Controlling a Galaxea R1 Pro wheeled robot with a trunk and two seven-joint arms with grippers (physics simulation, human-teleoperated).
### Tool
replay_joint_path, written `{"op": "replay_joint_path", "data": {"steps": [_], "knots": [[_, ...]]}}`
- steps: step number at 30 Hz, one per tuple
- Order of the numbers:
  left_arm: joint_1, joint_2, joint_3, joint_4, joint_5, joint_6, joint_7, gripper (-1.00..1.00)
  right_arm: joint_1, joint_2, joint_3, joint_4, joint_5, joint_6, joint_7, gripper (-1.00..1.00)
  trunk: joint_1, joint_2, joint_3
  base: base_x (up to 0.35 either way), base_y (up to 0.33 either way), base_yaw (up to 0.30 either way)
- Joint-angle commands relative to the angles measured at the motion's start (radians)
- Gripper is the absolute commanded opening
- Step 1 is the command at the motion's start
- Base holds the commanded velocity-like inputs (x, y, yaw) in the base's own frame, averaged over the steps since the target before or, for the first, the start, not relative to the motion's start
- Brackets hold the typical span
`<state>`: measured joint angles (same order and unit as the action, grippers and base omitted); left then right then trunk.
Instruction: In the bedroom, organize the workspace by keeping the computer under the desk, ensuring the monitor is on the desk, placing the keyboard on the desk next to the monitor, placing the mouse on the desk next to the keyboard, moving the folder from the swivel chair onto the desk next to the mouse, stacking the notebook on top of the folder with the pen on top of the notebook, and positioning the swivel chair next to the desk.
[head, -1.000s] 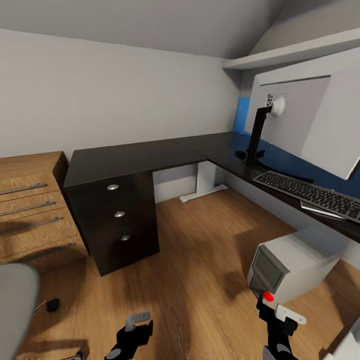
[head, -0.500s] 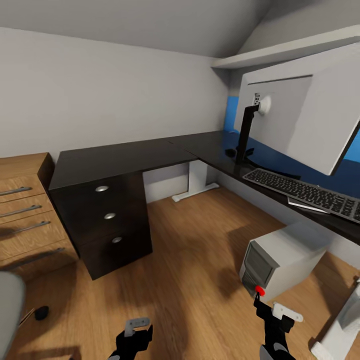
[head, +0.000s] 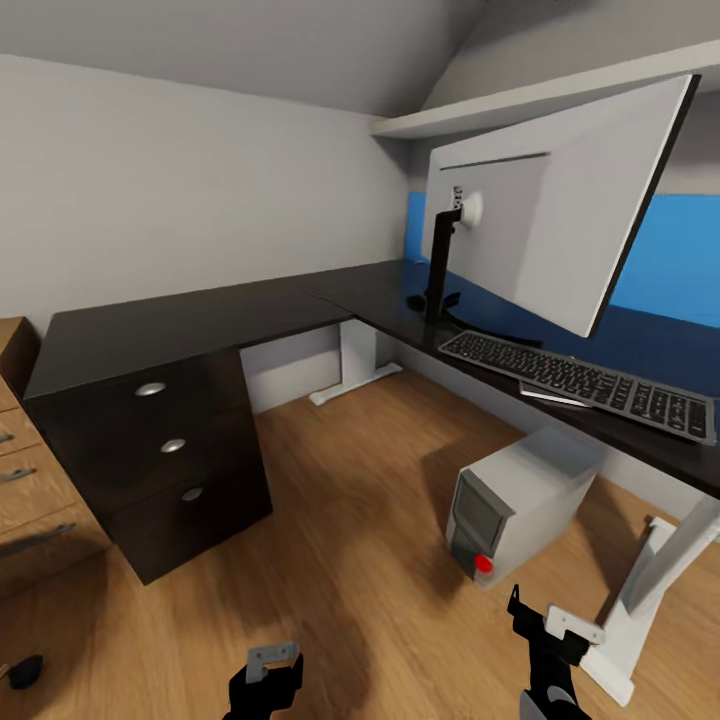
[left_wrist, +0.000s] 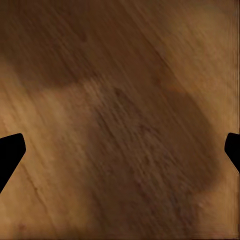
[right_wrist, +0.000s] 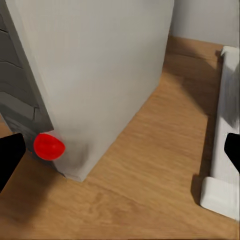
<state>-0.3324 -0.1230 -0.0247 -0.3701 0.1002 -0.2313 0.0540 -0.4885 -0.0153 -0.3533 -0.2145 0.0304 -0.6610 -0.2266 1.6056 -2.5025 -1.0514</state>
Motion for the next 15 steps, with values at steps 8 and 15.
{"op": "replay_joint_path", "data": {"steps": [8, 15], "knots": [[0.0, 0.002, -0.003, 0.009, 0.01, -0.005, 0.003, 1.0, 0.0, -0.001, 0.002, 0.019, 0.005, -0.003, -0.005, 1.0, 0.0, 0.0, -0.001, 0.0, 0.0, -0.26], [0.0, 0.002, -0.003, 0.01, 0.01, -0.008, 0.003, 1.0, -0.001, 0.0, 0.002, 0.022, 0.005, -0.003, -0.005, 1.0, 0.0, 0.0, -0.001, 0.0, 0.0, -0.26]]}}
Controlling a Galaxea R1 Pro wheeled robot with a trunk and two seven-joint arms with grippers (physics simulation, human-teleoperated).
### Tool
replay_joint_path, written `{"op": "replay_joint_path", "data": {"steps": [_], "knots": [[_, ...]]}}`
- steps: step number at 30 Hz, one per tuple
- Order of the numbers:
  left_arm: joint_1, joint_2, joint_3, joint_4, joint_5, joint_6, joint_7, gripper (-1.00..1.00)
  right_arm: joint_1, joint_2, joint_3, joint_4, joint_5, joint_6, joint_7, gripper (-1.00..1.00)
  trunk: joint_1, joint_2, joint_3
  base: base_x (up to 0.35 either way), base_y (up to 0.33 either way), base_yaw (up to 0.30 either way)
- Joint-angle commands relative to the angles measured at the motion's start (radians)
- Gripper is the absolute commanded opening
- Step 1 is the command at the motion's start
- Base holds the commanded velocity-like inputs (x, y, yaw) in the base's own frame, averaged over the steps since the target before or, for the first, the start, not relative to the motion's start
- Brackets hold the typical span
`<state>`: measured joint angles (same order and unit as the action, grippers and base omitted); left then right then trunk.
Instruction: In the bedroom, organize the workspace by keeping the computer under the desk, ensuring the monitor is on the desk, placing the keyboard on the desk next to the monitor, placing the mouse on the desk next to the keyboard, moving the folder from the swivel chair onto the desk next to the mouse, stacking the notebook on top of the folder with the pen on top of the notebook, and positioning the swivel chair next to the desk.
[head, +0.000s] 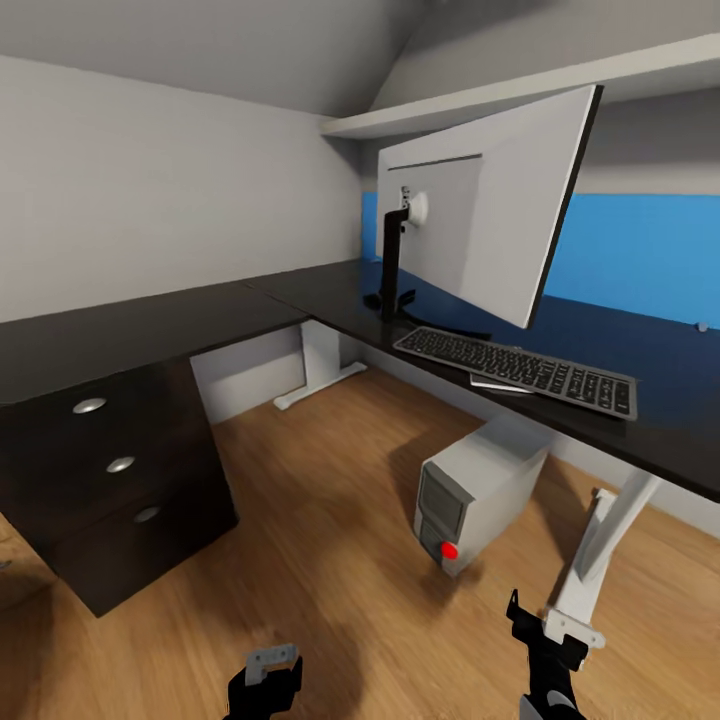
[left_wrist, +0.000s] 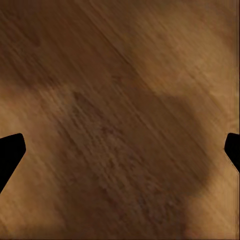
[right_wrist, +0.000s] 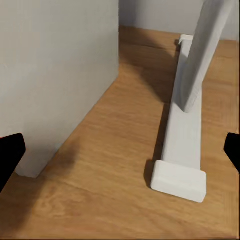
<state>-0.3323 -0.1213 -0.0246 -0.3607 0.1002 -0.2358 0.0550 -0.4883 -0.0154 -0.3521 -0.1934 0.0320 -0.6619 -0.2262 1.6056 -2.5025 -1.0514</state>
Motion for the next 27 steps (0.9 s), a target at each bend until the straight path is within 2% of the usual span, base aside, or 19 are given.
{"op": "replay_joint_path", "data": {"steps": [1, 6, 13, 18, 22, 27], "knots": [[0.0, 0.0, -0.003, 0.001, 0.01, -0.006, 0.002, 1.0, -0.001, 0.0, 0.001, 0.001, 0.004, -0.002, -0.005, 1.0, 0.0, 0.0, -0.001, 0.0, 0.0, -0.26], [0.0, 0.0, -0.003, 0.002, 0.01, -0.02, 0.002, 1.0, -0.001, 0.001, 0.001, 0.002, 0.004, -0.002, -0.004, 1.0, 0.0, 0.0, -0.001, 0.0, 0.134, -0.172], [-0.001, 0.0, -0.003, 0.002, 0.01, -0.023, 0.002, 1.0, -0.001, 0.001, 0.001, 0.002, 0.004, -0.002, -0.004, 1.0, 0.0, 0.0, -0.001, 0.0, 0.271, -0.021], [-0.001, 0.002, -0.003, 0.002, 0.01, -0.023, 0.002, 1.0, -0.001, 0.001, 0.001, 0.002, 0.005, -0.001, -0.004, 1.0, 0.0, 0.0, -0.001, 0.01, 0.023, -0.001], [0.0, 0.014, -0.003, 0.002, 0.01, -0.023, -0.001, 1.0, -0.001, 0.001, 0.001, 0.002, 0.005, -0.001, -0.004, 1.0, 0.0, 0.0, -0.001, 0.227, 0.096, 0.0], [0.0, 0.018, -0.003, 0.002, 0.01, -0.023, -0.003, 1.0, -0.001, 0.0, 0.001, 0.002, 0.005, -0.001, -0.004, 1.0, 0.0, 0.0, -0.001, 0.199, 0.041, 0.0]]}}
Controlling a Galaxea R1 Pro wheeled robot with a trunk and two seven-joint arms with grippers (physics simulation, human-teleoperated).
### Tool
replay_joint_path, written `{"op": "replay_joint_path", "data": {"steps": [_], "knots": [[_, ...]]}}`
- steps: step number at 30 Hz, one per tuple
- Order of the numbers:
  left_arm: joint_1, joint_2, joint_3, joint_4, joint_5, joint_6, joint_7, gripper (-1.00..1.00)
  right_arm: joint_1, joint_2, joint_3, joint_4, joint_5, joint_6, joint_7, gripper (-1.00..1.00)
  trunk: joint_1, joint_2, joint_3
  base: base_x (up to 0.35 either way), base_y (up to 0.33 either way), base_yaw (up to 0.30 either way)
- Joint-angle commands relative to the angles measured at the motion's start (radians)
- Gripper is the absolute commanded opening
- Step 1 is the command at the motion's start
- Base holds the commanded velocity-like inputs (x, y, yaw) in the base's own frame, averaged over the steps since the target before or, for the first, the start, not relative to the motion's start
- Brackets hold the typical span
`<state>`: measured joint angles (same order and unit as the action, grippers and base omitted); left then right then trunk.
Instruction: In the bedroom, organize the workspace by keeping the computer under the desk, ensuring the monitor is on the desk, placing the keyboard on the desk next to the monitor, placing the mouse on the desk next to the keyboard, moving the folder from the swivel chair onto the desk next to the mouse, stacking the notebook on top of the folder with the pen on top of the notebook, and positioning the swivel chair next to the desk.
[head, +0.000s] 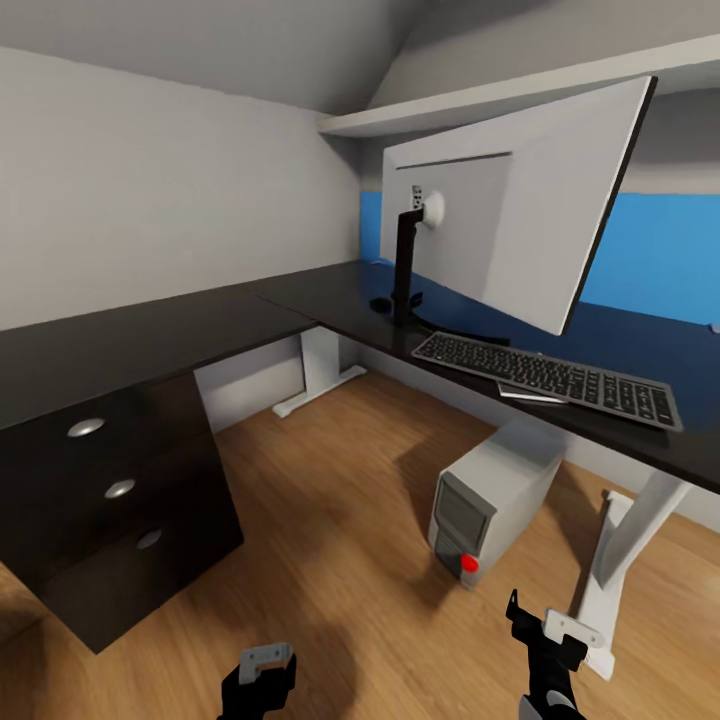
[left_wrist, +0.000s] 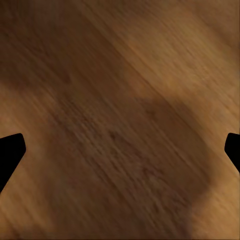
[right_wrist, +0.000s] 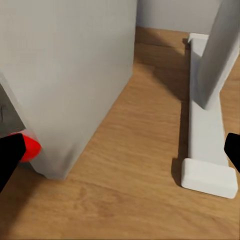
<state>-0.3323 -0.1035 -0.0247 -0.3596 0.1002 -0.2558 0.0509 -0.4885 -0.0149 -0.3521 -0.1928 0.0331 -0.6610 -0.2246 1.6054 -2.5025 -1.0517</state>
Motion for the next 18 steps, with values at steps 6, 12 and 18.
{"op": "replay_joint_path", "data": {"steps": [6, 12, 18], "knots": [[-0.001, 0.0, -0.004, 0.001, 0.01, -0.003, 0.001, 1.0, -0.001, 0.0, 0.001, 0.001, 0.004, -0.003, -0.005, 1.0, 0.0, 0.0, -0.001, 0.034, 0.005, 0.0], [-0.001, 0.0, -0.004, 0.001, 0.01, -0.003, 0.001, 1.0, -0.001, 0.0, 0.007, -0.005, 0.015, -0.001, -0.006, 1.0, 0.0, 0.0, -0.001, 0.004, 0.001, 0.0], [-0.001, -0.001, -0.004, 0.001, 0.01, -0.003, 0.001, 1.0, -0.001, 0.001, 0.009, -0.025, 0.062, 0.026, -0.012, 1.0, 0.0, 0.0, -0.001, 0.0, 0.0, 0.0]]}}
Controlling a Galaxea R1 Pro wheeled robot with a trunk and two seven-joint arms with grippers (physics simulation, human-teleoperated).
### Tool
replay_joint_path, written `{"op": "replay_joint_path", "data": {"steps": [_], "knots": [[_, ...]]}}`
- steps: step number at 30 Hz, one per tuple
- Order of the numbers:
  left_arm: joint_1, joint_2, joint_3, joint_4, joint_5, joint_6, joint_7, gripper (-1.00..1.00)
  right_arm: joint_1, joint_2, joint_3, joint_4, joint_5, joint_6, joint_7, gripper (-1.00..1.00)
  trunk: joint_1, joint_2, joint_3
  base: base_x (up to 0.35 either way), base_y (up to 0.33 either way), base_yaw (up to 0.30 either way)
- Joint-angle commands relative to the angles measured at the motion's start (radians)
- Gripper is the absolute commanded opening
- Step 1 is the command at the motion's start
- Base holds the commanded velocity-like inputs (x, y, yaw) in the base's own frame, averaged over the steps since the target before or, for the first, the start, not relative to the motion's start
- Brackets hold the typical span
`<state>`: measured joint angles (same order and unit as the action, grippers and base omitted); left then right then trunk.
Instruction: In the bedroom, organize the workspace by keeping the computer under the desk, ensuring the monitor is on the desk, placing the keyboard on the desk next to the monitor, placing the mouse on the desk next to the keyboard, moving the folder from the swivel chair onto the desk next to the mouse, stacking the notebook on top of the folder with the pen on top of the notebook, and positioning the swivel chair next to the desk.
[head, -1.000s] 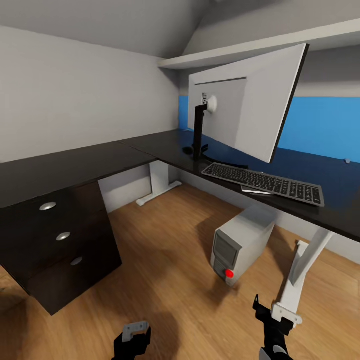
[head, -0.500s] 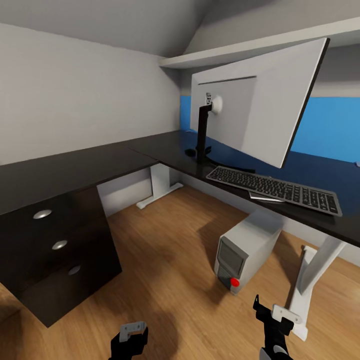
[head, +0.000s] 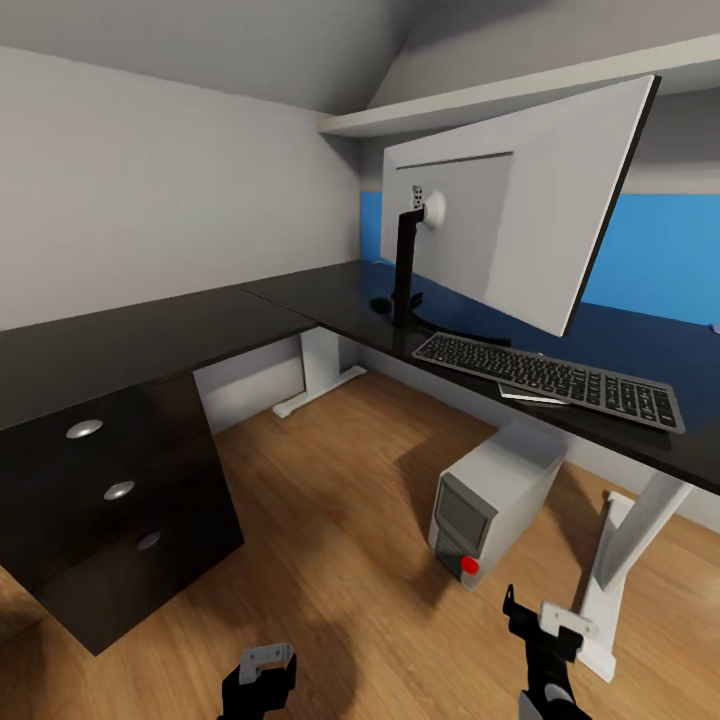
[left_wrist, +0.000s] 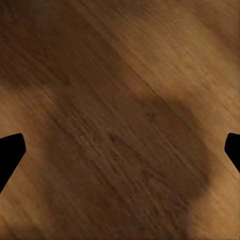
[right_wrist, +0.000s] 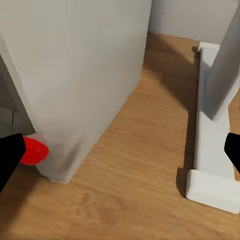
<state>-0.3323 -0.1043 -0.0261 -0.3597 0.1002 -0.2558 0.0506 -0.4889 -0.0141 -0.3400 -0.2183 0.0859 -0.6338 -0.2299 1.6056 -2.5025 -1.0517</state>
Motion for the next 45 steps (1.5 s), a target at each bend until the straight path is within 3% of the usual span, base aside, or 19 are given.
{"op": "replay_joint_path", "data": {"steps": [1, 12, 17, 24, 31, 45], "knots": [[0.0, 0.0, -0.003, 0.001, 0.01, -0.003, 0.002, 1.0, -0.001, 0.0, -0.003, -0.006, 0.015, 0.008, -0.007, 1.0, 0.0, 0.0, -0.001, 0.0, 0.0, 0.0], [-0.001, 0.0, -0.003, 0.001, 0.01, -0.003, 0.002, 1.0, -0.005, 0.007, 0.002, -0.19, 0.045, 0.285, -0.006, 1.0, 0.0, 0.0, -0.001, 0.0, 0.0, 0.0], [-0.001, 0.0, -0.003, 0.001, 0.01, -0.003, 0.002, 1.0, -0.009, 0.053, 0.058, -0.236, 0.069, 0.331, -0.008, 1.0, 0.0, 0.0, -0.001, 0.0, 0.0, 0.0], [0.0, 0.0, -0.003, 0.001, 0.01, -0.003, 0.002, 1.0, -0.013, 0.111, 0.128, -0.246, 0.13, 0.336, -0.023, 1.0, 0.0, 0.0, -0.001, 0.0, 0.0, 0.0], [0.0, 0.0, -0.003, 0.001, 0.01, -0.003, 0.002, 1.0, -0.013, 0.116, 0.131, -0.248, 0.136, 0.311, -0.023, 1.0, 0.0, 0.0, -0.001, 0.0, 0.0, 0.0], [0.0, 0.0, -0.003, 0.001, 0.01, -0.003, 0.002, 1.0, -0.013, 0.112, 0.131, -0.247, 0.139, 0.176, -0.023, 1.0, 0.0, 0.0, -0.001, 0.082, 0.0, 0.0]]}}
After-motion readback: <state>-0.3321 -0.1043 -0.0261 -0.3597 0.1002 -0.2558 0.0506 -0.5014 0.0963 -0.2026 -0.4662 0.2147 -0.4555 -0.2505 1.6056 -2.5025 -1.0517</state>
